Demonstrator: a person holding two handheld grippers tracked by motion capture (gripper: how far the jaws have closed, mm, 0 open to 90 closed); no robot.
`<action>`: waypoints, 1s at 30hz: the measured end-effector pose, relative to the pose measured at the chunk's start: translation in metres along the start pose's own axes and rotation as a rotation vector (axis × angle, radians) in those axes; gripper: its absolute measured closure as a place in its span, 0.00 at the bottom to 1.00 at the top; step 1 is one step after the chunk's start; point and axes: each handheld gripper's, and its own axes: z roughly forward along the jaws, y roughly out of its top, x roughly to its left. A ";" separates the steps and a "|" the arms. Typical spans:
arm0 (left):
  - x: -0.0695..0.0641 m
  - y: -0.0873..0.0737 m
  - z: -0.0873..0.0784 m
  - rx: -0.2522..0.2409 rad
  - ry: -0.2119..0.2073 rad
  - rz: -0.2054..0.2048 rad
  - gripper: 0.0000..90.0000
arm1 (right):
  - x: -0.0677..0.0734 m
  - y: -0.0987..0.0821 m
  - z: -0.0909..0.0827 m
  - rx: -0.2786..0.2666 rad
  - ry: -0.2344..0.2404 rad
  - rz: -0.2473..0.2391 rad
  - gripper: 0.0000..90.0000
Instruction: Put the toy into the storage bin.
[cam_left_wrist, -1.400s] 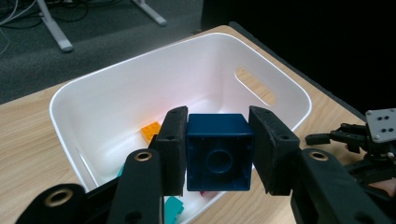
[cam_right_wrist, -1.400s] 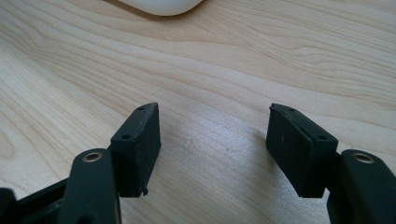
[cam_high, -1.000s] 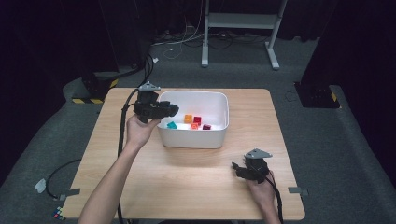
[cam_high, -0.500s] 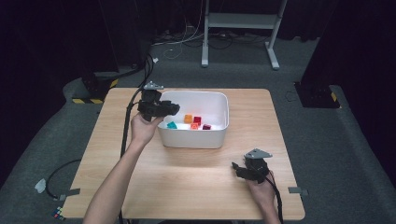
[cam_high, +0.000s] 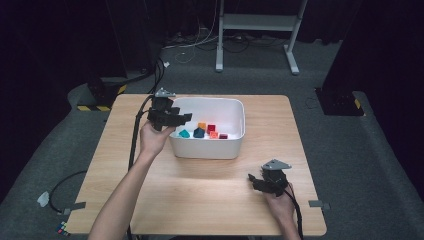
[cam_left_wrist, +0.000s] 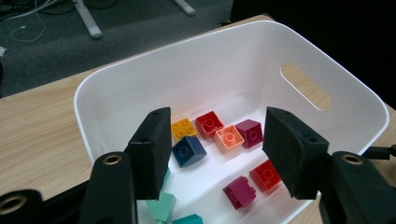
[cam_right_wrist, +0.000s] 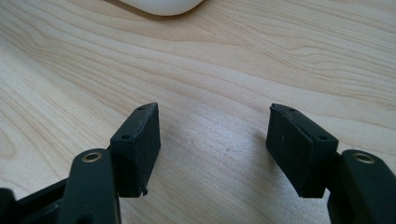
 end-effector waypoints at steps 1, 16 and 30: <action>0.000 0.000 -0.001 -0.002 0.001 0.002 0.46 | 0.000 0.000 0.000 0.000 0.000 0.000 0.39; -0.004 -0.002 -0.027 -0.049 0.008 0.025 0.45 | 0.000 0.000 0.000 0.000 0.000 0.000 0.39; 0.001 -0.012 -0.043 -0.073 0.013 0.013 0.45 | 0.000 0.000 0.000 0.000 0.000 0.000 0.39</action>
